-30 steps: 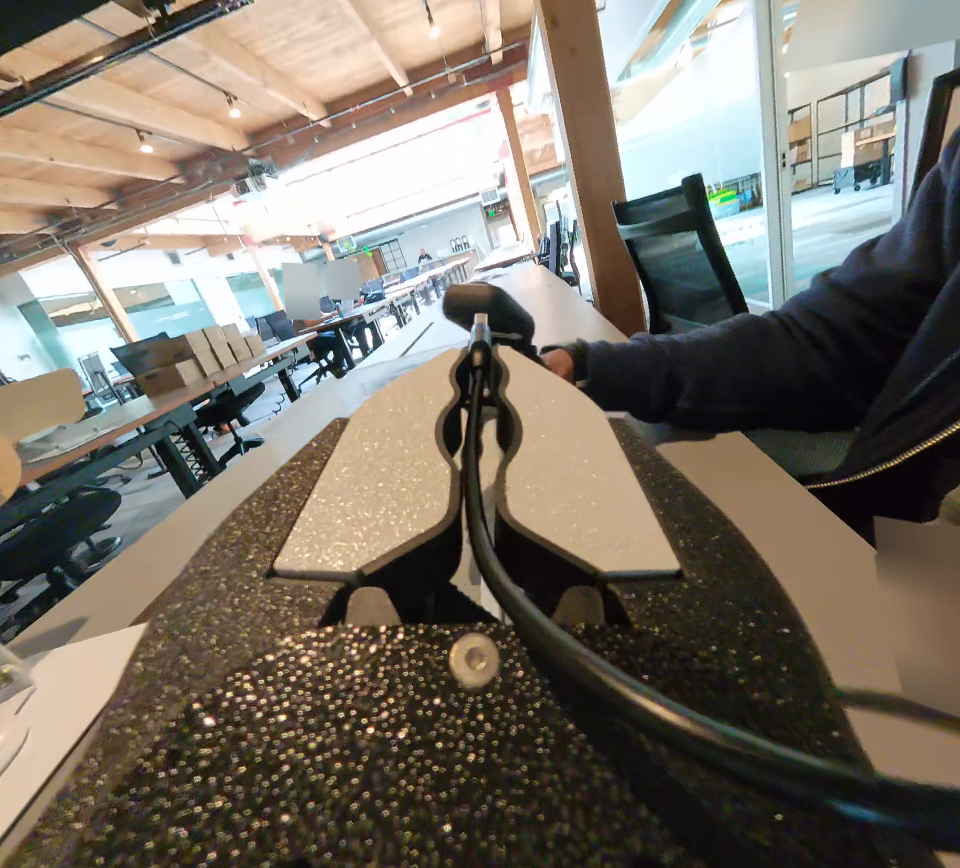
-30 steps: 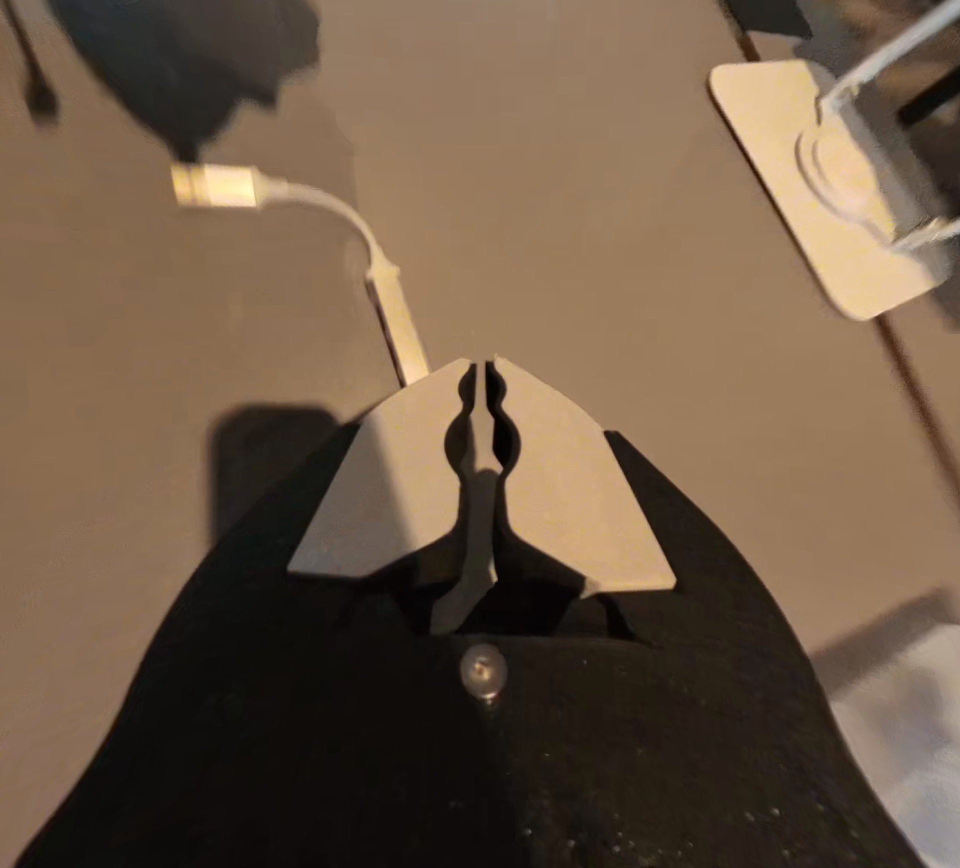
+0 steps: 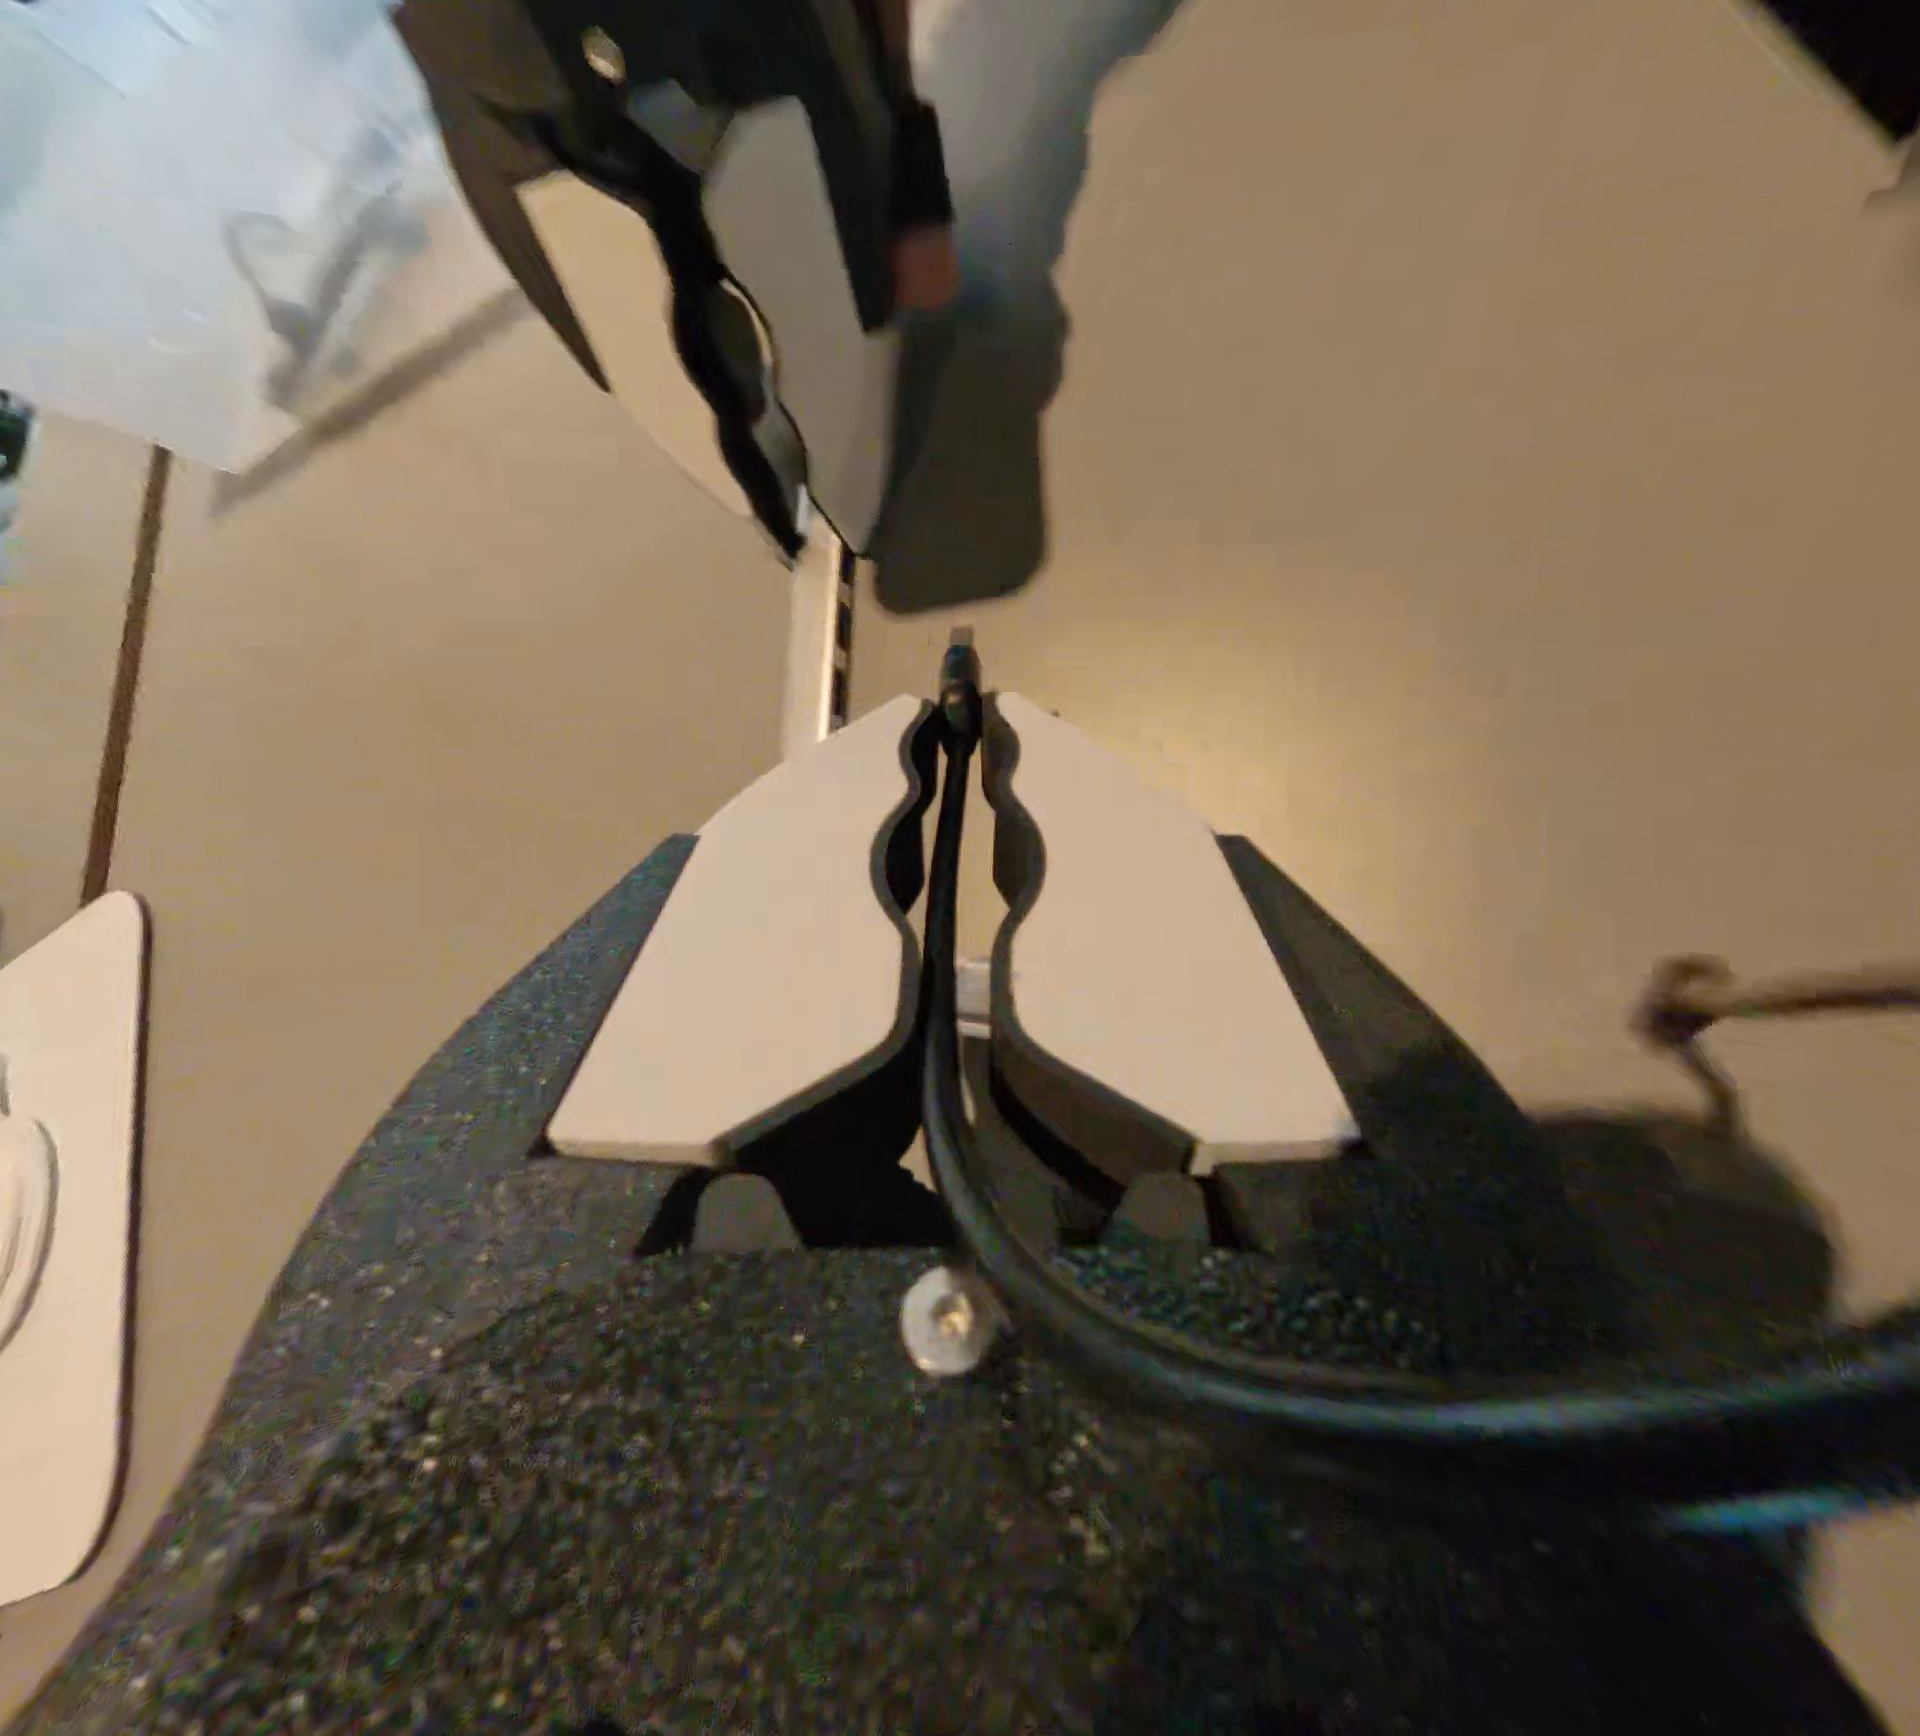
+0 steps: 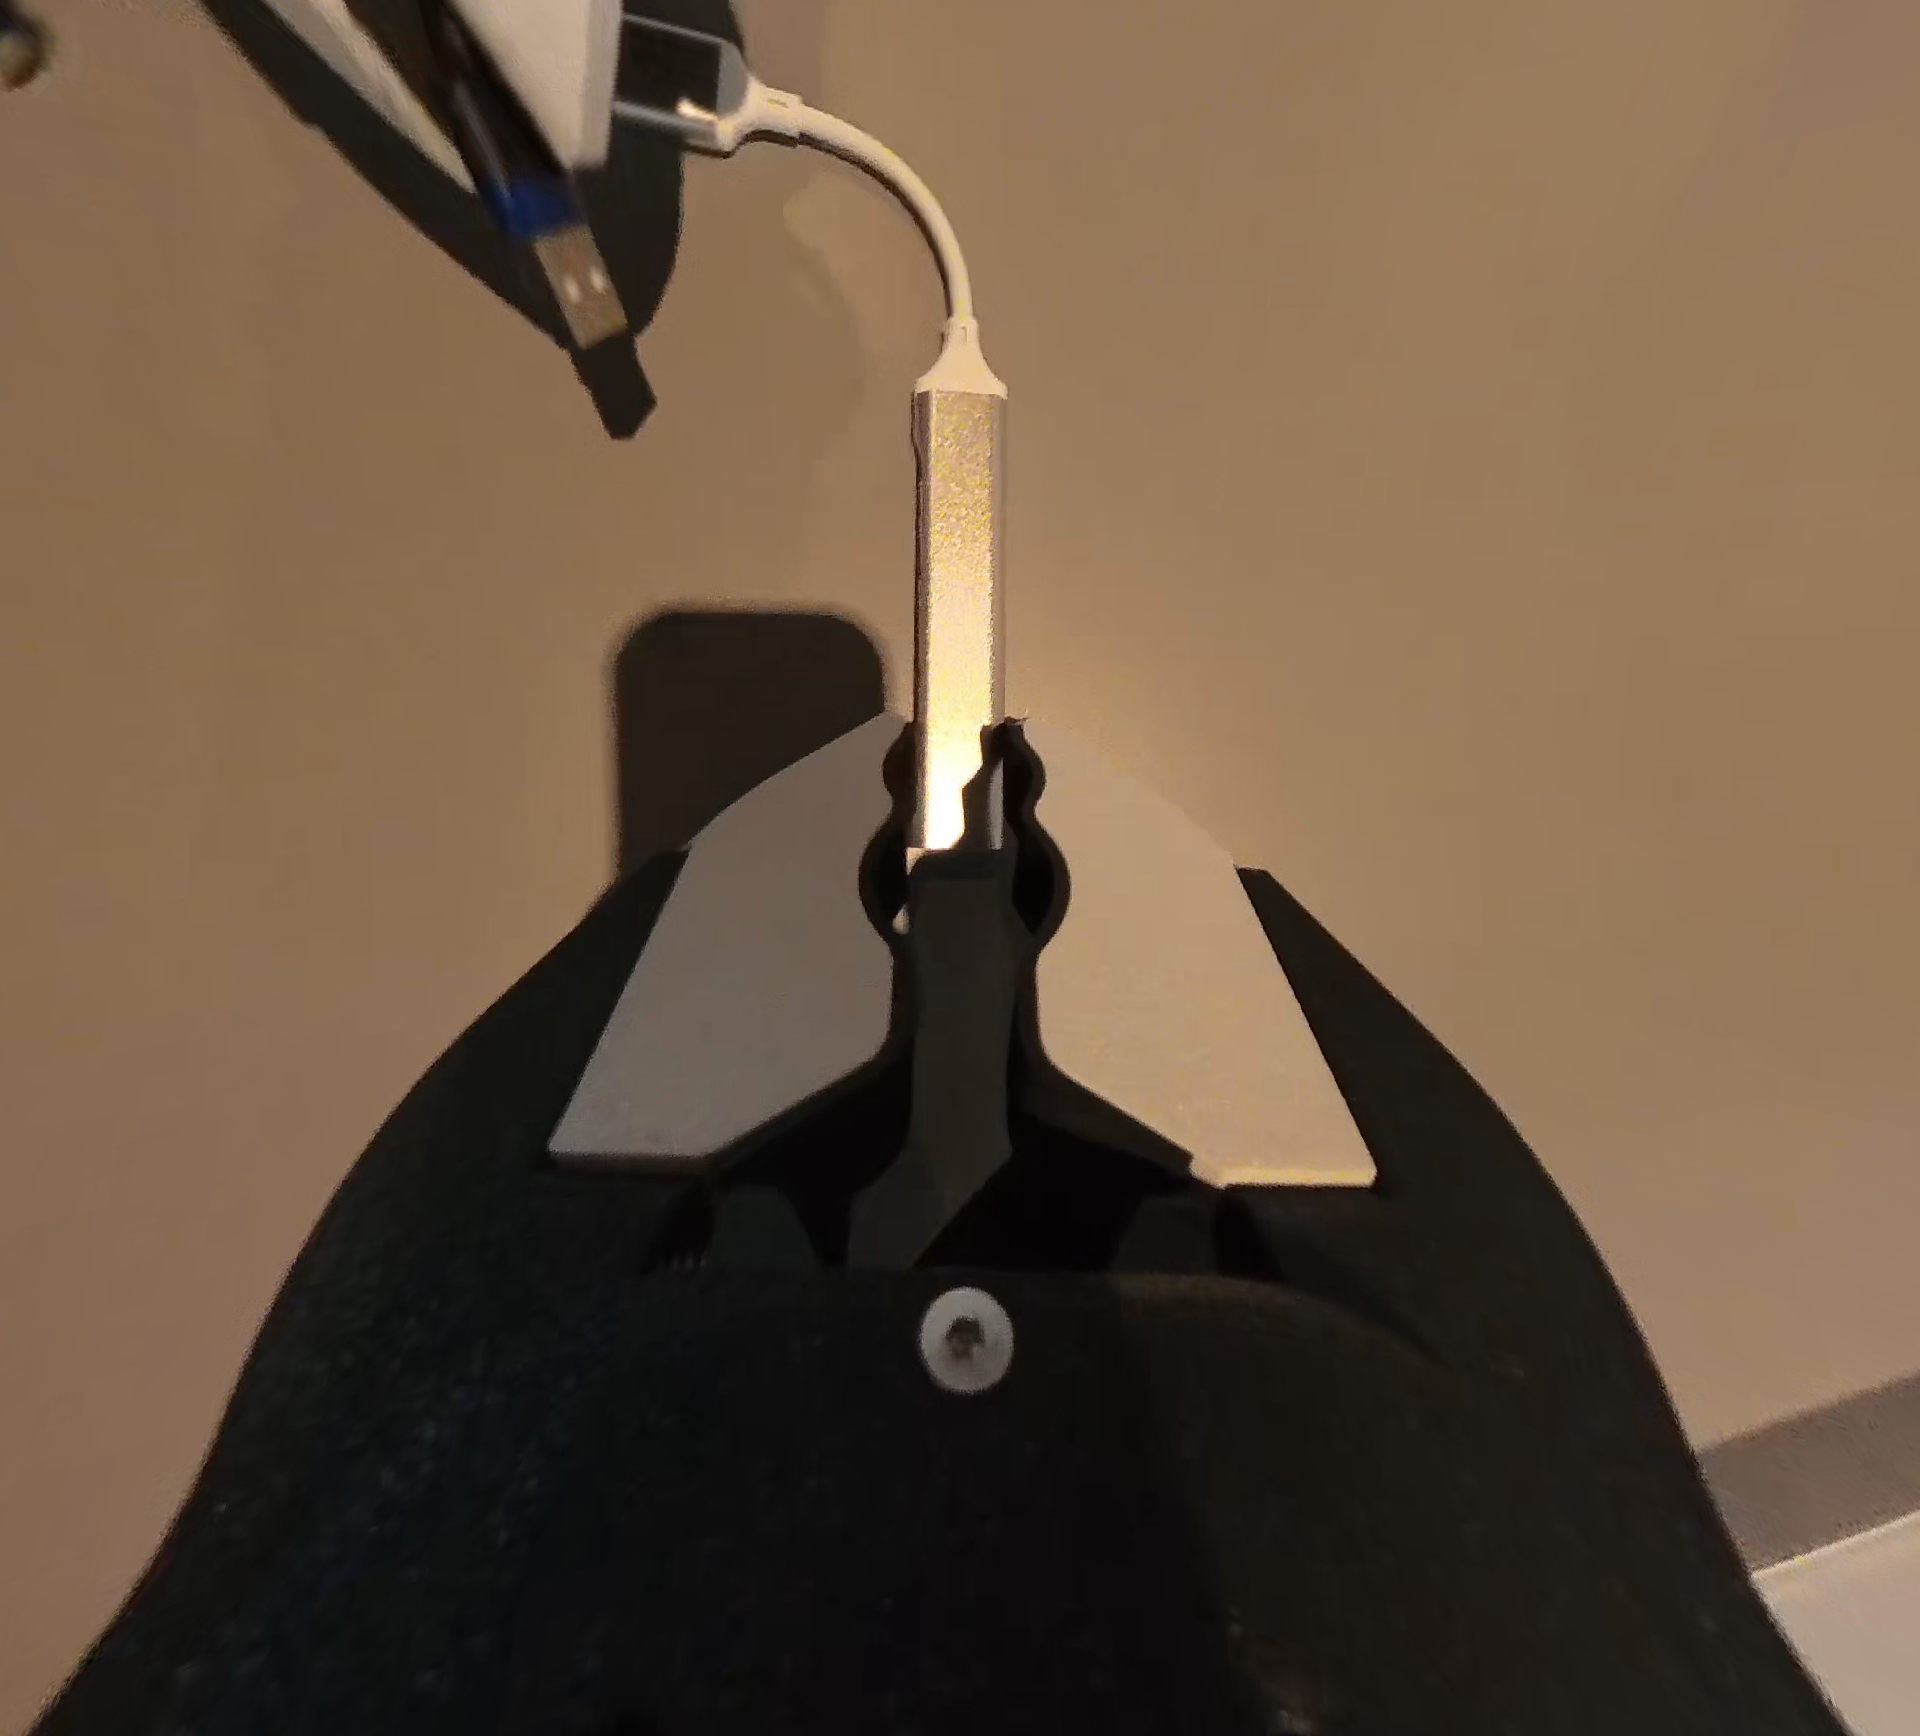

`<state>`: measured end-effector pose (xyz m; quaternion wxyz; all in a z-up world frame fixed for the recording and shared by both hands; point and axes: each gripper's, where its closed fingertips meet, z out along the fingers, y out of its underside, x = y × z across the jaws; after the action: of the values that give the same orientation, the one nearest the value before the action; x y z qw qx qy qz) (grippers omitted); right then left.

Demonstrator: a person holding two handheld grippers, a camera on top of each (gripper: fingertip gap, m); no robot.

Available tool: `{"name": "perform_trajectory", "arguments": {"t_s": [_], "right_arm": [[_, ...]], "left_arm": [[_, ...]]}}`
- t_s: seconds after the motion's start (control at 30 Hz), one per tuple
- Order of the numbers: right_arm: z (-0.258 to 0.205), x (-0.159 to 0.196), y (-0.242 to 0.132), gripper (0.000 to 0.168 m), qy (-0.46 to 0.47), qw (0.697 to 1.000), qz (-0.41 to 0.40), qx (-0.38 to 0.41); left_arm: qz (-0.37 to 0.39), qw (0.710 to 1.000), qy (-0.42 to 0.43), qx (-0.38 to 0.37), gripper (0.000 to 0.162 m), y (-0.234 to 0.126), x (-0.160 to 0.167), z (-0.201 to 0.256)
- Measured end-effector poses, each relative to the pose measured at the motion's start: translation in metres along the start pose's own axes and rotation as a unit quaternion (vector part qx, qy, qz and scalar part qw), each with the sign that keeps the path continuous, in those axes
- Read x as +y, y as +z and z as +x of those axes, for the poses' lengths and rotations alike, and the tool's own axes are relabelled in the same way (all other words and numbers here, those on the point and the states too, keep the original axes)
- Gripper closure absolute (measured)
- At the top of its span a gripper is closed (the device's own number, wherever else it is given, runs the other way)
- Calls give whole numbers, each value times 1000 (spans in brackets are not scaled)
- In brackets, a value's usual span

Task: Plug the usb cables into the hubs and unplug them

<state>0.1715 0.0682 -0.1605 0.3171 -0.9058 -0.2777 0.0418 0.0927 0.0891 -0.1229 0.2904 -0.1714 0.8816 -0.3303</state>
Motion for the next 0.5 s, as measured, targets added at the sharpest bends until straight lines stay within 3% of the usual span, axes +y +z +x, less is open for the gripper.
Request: {"name": "perform_trajectory", "arguments": {"t_s": [0.17, 0.3, 0.5], "right_arm": [[6, 1, 0, 153, 1, 1000, 1, 19], [7, 0, 1, 153, -1, 1000, 1, 23], [9, 0, 1, 153, -1, 1000, 3, 29]], "left_arm": [[-97, 992, 84, -18, 154, 17, 18, 4], [-111, 989, 92, -24, 153, 19, 22, 4], [-158, 980, 112, -52, 130, 8, 37, -3]]}}
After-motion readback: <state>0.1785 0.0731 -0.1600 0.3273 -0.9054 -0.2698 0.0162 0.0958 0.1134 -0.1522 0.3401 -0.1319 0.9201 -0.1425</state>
